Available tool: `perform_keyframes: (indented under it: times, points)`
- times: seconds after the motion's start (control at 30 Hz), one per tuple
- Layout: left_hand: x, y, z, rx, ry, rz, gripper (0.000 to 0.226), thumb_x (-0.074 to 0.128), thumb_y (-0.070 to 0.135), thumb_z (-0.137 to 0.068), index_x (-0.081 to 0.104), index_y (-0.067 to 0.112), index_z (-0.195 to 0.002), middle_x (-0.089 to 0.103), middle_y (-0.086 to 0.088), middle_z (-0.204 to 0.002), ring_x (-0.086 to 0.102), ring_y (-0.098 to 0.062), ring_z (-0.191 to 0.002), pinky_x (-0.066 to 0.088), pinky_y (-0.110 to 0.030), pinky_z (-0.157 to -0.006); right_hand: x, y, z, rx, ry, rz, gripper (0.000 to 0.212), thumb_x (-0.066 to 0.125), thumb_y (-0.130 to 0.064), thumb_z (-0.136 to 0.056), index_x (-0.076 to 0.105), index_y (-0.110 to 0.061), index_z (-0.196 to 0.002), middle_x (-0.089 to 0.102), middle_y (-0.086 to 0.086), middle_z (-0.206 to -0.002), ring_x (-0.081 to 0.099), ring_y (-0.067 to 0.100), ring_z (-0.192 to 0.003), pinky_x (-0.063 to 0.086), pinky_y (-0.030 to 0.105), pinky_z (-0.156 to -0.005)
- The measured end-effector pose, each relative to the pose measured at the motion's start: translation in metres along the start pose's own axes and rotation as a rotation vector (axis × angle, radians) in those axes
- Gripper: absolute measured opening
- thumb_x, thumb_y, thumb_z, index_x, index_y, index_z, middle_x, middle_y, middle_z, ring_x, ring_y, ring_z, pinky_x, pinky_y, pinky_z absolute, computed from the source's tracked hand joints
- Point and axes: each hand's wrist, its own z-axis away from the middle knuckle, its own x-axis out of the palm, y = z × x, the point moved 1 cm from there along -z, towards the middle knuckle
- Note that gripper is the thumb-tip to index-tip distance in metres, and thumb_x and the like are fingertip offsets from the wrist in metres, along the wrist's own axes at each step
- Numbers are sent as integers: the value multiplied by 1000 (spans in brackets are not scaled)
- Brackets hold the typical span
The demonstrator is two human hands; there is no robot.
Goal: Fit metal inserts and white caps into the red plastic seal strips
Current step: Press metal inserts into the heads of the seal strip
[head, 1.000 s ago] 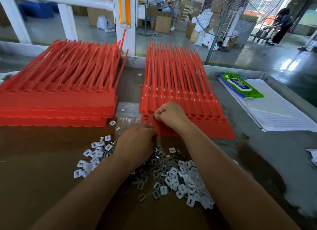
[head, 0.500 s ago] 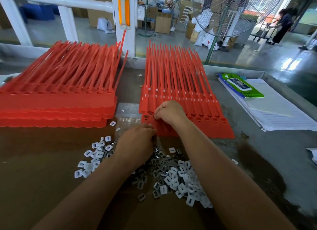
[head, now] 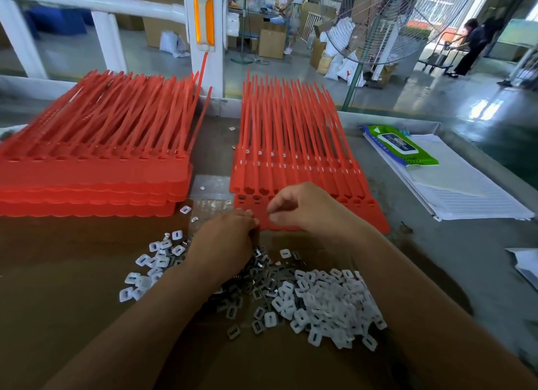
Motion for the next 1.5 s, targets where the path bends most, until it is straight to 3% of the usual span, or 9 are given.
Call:
perform_keyframes:
  times: [0.1,0.2,0.4,0.53,0.67,0.77,0.9,1.1,1.5]
  points:
    - [1,0,-1,-21,-4,1,37,41,11,-85,58,18,-118,52,0,-130,49,-18,-115,38,-32,-95,0,2,22,-28,-143,105,12,69,-20,-79,64,-31,-77,65,-14,-78,59,-8,-70,49,14,-70]
    - [2,-1,-2,-33,4,-3,42,41,10,-86,53,21,-125,45,5,-137,43,-14,-123,33,-30,-101,4,4,32,-53,-178,140,12,70,-19,-78,66,-30,-77,65,-16,-77,58,-10,-70,47,8,-68]
    - [4,-2,-3,-35,3,-8,44,41,9,-86,51,21,-127,42,5,-140,38,-13,-127,29,-28,-103,18,2,40,-104,-262,242,21,73,-27,-76,68,-23,-96,52,-22,-81,50,-12,-74,41,6,-65]
    - [5,-2,-3,-33,-2,-16,44,41,9,-86,51,21,-127,42,5,-140,37,-13,-128,29,-28,-104,22,1,40,-103,-229,235,9,72,-26,-77,64,-26,-81,54,-19,-75,49,-13,-66,39,2,-60]
    - [5,-2,-2,-34,0,-14,44,42,9,-86,50,21,-127,42,6,-140,37,-12,-128,29,-28,-103,19,3,42,-78,-185,163,19,67,-23,-82,55,-32,-69,56,-18,-73,52,-7,-66,45,10,-61]
    - [5,-2,-2,-33,-12,-21,44,41,9,-86,50,21,-128,41,5,-141,36,-13,-129,28,-29,-105,16,3,44,-84,-154,160,24,62,-18,-85,51,-32,-70,54,-17,-73,51,-6,-66,43,12,-61]
    - [5,-1,-2,-34,-11,-28,45,41,9,-86,49,22,-128,40,6,-141,35,-12,-129,27,-29,-105,11,5,48,-68,-114,115,21,56,-14,-88,50,-28,-73,61,-9,-75,59,3,-71,51,22,-69]
    - [5,-2,-1,-30,-4,-26,44,41,10,-87,48,22,-128,40,6,-141,35,-12,-129,27,-28,-106,6,12,51,-23,-75,-73,17,53,-5,-89,52,-20,-81,67,-2,-80,65,1,-70,54,18,-68]
    - [4,-2,-2,-20,-5,-21,44,41,8,-86,50,21,-128,42,5,-140,36,-13,-128,28,-27,-103,5,14,50,-50,-60,28,26,67,-10,-81,61,-35,-80,62,-12,-75,56,-3,-68,48,16,-70]
